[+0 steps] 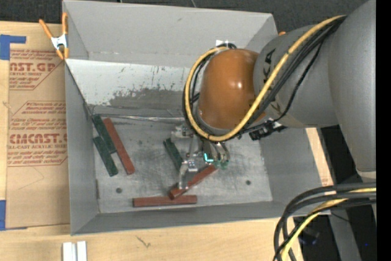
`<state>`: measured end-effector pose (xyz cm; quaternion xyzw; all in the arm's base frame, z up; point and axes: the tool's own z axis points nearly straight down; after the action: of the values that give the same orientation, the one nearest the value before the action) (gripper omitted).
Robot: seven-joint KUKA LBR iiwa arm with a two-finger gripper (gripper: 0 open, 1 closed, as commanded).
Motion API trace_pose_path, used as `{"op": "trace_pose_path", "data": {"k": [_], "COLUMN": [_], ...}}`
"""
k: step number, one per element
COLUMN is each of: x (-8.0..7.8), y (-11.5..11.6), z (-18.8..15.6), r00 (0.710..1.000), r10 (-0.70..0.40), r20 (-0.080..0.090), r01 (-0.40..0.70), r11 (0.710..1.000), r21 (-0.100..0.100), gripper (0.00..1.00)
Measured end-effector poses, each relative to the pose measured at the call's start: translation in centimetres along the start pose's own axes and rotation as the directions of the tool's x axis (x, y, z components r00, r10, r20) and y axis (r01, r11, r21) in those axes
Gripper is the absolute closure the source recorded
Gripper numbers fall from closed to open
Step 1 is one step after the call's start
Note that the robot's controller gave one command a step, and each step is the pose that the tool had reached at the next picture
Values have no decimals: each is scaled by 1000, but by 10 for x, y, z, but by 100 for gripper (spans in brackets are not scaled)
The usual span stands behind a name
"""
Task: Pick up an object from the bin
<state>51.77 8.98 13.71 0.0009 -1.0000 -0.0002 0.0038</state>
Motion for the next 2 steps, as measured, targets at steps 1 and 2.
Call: {"op": "trace_pose_path", "data": {"k": [1,2], "x": [-2,11], "y": [0,-25], "z": [-4,58], "r00": [1000,999], "r10": [1,-7], "r20": [7,45], "r01": [-1,7], "r11": [1000,1000], "r21": [-1,-5], "gripper": [0,100]}}
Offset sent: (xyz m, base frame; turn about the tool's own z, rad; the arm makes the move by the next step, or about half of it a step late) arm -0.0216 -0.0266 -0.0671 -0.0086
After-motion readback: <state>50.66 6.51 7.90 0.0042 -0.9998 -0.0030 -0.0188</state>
